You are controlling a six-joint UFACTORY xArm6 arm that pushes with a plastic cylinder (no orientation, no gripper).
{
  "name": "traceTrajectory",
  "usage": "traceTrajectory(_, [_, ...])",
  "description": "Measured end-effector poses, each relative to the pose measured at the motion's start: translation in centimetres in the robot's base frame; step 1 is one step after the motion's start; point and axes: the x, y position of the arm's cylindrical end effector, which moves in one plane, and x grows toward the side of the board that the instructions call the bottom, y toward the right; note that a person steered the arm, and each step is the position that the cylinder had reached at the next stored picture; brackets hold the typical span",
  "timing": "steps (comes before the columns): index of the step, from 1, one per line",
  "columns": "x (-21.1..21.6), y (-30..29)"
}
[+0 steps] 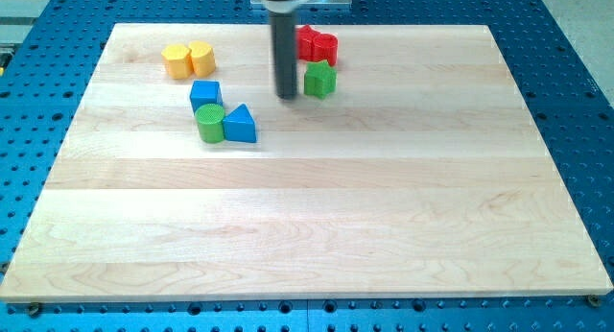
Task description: Move the green star to the top right side of the board
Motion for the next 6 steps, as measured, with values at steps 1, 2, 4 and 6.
traceTrajectory(1, [-4.6, 6.6])
traceTrajectory(2, [-3.4, 3.0])
traceTrajectory(4, [-8.2, 11.1])
traceTrajectory(6, [-0.6, 6.8])
